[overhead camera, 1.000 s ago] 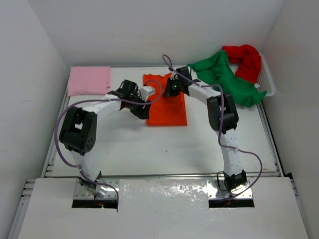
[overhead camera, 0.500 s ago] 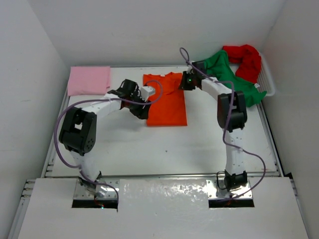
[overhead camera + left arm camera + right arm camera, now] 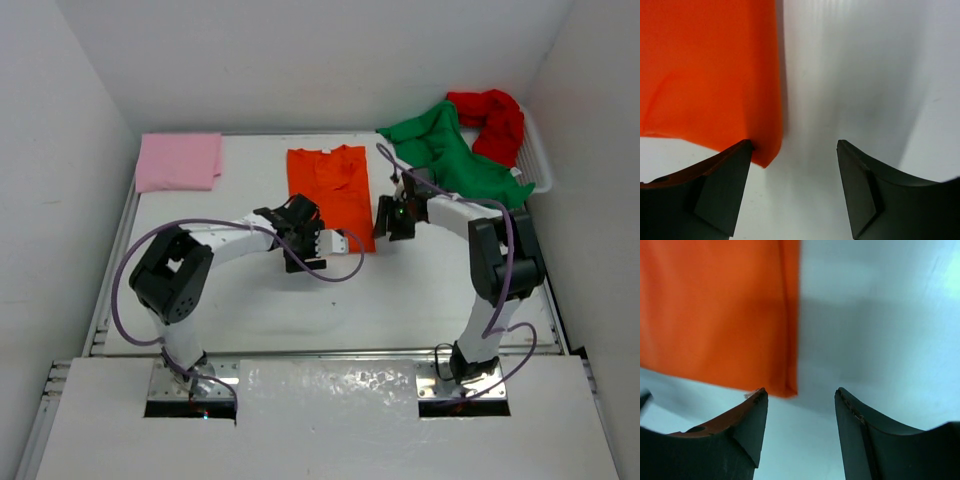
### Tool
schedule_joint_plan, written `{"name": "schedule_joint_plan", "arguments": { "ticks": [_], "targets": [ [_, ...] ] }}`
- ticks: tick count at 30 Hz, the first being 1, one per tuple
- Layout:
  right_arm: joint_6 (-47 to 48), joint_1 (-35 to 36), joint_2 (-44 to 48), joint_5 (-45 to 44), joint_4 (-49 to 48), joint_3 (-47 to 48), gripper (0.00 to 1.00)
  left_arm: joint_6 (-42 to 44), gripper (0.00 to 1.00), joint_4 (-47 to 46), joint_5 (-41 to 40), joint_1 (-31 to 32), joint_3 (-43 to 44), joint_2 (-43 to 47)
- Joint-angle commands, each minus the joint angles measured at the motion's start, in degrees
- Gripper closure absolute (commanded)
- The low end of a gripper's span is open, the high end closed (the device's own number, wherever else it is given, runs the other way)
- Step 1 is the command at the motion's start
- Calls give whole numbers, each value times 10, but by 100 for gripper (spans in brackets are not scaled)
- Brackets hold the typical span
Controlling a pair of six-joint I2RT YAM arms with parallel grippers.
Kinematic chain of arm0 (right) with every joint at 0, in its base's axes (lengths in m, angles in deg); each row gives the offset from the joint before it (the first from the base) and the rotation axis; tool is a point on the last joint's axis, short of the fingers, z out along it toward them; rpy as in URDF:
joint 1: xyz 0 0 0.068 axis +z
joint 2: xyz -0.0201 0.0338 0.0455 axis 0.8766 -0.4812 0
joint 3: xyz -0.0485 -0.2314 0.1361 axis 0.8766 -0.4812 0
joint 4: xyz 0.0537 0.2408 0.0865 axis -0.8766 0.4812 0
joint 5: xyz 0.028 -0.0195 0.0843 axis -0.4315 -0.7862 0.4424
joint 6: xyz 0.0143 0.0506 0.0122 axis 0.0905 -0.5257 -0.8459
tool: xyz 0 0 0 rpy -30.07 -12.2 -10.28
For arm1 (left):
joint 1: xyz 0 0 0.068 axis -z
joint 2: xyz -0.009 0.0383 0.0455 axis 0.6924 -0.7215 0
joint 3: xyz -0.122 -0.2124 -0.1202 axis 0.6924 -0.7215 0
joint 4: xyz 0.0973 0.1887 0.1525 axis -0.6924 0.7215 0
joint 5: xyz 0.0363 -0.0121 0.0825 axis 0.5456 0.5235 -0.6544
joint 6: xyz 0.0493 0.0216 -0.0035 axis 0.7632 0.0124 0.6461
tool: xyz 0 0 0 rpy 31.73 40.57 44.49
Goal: Fold and stack the t-shirts
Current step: Grab one side of the 2/3 rectangular tshirt with both arms
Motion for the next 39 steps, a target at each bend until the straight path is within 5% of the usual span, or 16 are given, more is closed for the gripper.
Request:
{"name": "schedule_joint_plan", "arguments": {
  "ticks": [1,15,16,20,23,29,39],
  "targets": [
    [-43,5,16,29,-41,-42,45,88,33,-51,-65,-16,-6,-14],
    [-89,36,-30,4,-49,-56,48,85,40,-186,-96,-10,-79,-41],
    [-93,37,-32,5,-52,-59,50,84,48,-195,-104,-11,-81,-48],
    [-107,37,-45,18,-59,-58,93,72,82,-195,-110,-11,-82,-55],
    [-116,36,-54,42,-72,-57,100,53,99,-182,-110,-11,-78,-50],
    [-95,37,-17,60,-68,-77,100,10,100,-155,-109,-11,-76,-13],
    [-32,75,154,64,29,-189,100,-6,100,36,-71,12,-132,123]
  ]
}}
